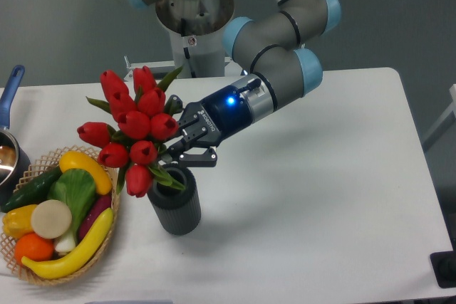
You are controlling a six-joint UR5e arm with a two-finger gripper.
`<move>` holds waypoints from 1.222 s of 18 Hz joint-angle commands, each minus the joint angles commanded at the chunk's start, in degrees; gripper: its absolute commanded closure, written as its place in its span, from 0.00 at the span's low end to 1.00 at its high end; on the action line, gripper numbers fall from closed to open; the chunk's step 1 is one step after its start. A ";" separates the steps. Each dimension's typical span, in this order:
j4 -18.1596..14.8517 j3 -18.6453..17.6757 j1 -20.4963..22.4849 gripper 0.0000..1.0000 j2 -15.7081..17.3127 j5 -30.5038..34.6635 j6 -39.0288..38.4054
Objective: Insert the flowers into the vase
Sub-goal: 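Lower the tulip stems into the grey vase opening with the gripper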
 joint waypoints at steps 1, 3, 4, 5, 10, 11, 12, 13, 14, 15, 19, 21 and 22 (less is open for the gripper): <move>-0.09 0.17 0.00 0.72 -0.18 0.61 0.00; 0.00 -0.35 0.00 0.70 -1.14 2.80 0.00; 0.00 -0.44 0.00 0.70 -1.23 3.77 0.00; 0.00 -0.35 0.00 0.70 -1.67 3.95 0.00; 0.00 -0.44 0.35 0.68 -2.73 3.96 1.23; 0.09 -0.61 0.44 0.68 -3.08 4.04 1.32; 0.09 -0.96 0.53 0.68 -3.34 4.04 1.67; 0.09 -1.31 0.61 0.68 -3.43 4.04 2.54; 0.09 -1.84 0.79 0.68 -3.43 4.04 3.42; 0.09 -2.11 0.88 0.68 -3.52 4.04 3.86; 0.09 -3.60 1.40 0.68 -4.05 3.96 6.75; 0.09 -5.53 1.93 0.68 -4.04 3.52 10.26; 0.09 -6.41 2.02 0.68 -3.96 3.34 11.94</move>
